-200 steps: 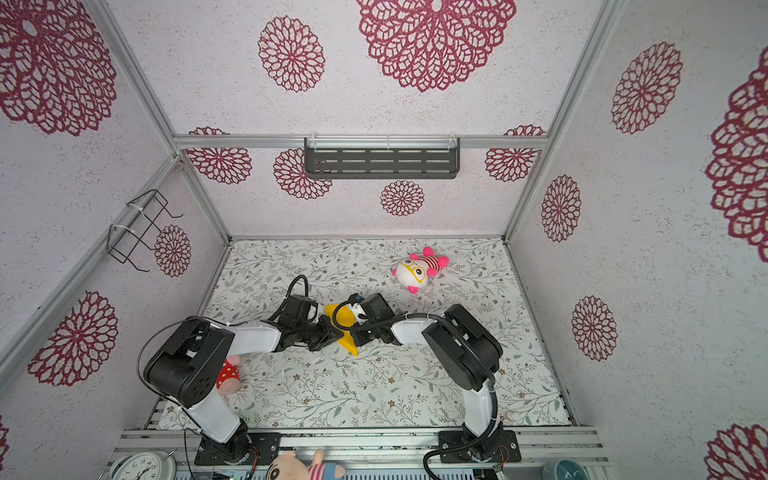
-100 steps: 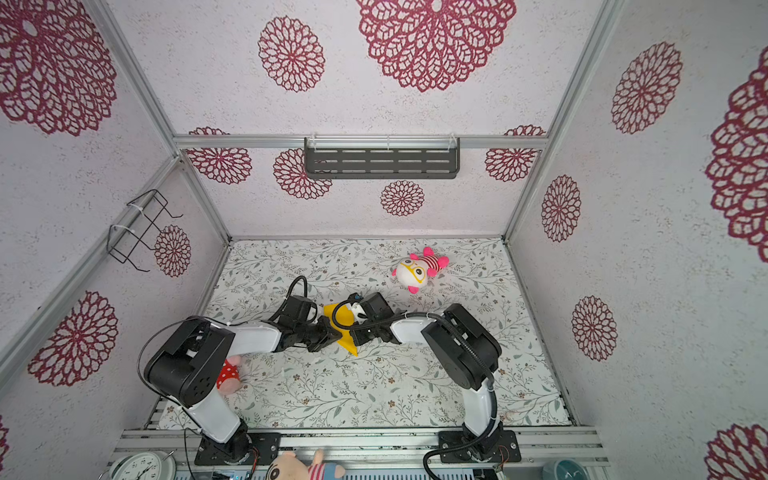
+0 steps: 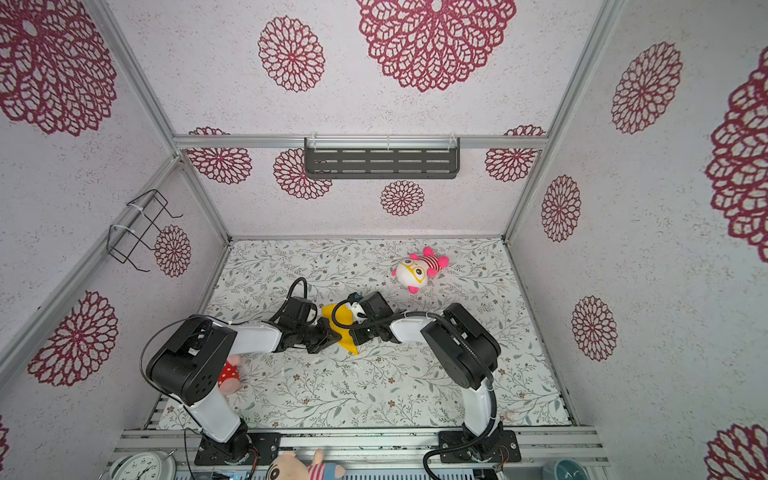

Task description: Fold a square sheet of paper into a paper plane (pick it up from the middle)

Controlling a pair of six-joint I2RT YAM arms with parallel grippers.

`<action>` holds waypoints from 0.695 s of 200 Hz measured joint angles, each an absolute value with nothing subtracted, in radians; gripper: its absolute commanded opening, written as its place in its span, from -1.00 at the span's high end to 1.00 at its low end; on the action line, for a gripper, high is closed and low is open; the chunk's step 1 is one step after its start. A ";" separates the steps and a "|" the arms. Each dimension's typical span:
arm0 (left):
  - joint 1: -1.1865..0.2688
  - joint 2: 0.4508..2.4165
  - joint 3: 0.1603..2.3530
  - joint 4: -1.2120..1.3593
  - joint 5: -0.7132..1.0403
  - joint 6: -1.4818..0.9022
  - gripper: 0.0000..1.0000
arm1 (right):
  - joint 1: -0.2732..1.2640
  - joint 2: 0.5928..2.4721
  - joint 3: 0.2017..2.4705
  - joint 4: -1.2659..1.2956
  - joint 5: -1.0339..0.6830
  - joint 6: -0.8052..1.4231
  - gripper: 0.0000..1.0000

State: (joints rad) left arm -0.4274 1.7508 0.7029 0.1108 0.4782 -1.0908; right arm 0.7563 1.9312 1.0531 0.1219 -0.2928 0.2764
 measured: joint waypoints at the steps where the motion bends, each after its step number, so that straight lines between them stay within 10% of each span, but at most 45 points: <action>1: -0.427 1.751 0.704 0.110 0.478 -1.091 0.94 | 0.756 1.931 1.053 0.121 -0.294 0.276 0.67; 46: -0.428 1.752 0.735 0.047 0.457 -1.081 0.95 | 0.749 1.832 1.025 0.093 -0.262 0.381 0.03; 139: -0.429 1.759 0.751 0.022 0.458 -1.074 0.97 | 0.772 1.658 0.917 0.095 -0.301 0.730 0.44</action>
State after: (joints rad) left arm -0.4286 1.7592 0.7509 0.0216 0.4583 -1.0740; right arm 0.7723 1.6577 0.9169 0.0948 -0.3012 0.7296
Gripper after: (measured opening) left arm 0.040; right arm 0.300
